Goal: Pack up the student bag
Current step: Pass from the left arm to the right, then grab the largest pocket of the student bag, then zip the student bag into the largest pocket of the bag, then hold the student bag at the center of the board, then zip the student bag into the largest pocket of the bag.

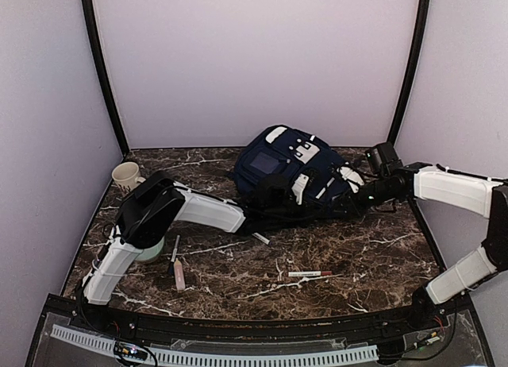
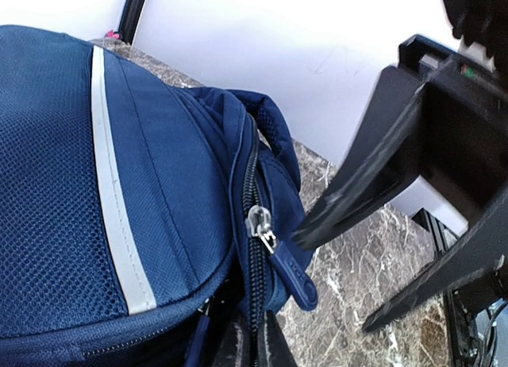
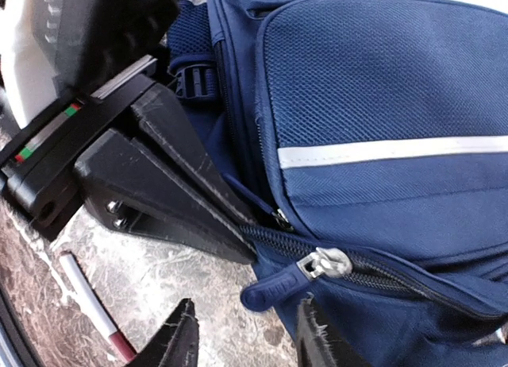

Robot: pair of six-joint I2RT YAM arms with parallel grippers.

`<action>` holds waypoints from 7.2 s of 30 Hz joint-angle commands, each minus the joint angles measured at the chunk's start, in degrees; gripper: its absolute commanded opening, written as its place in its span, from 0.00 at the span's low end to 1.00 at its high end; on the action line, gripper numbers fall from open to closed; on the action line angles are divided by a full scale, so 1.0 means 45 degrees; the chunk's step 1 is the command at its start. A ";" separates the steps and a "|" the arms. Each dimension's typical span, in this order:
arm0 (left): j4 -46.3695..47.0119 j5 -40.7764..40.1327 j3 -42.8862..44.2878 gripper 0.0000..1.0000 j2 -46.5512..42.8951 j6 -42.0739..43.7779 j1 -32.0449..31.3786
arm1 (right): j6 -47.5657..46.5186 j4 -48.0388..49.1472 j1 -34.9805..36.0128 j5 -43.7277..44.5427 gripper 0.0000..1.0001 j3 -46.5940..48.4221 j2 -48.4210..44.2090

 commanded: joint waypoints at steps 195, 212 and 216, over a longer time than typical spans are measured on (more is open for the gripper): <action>-0.4380 -0.0233 -0.1627 0.00 -0.5777 0.7261 -0.0185 | 1.1253 1.4274 -1.0564 -1.0284 0.00 0.0323 0.3997; -0.5527 0.0610 -0.3802 0.00 -0.7245 0.8049 -0.0185 | 1.3023 1.6495 -1.0868 -0.9765 0.00 0.0843 0.4748; -0.5721 0.0482 -0.4007 0.00 -0.7396 0.8102 -0.0185 | 1.3147 1.6716 -1.0888 -0.9683 0.00 0.0908 0.4959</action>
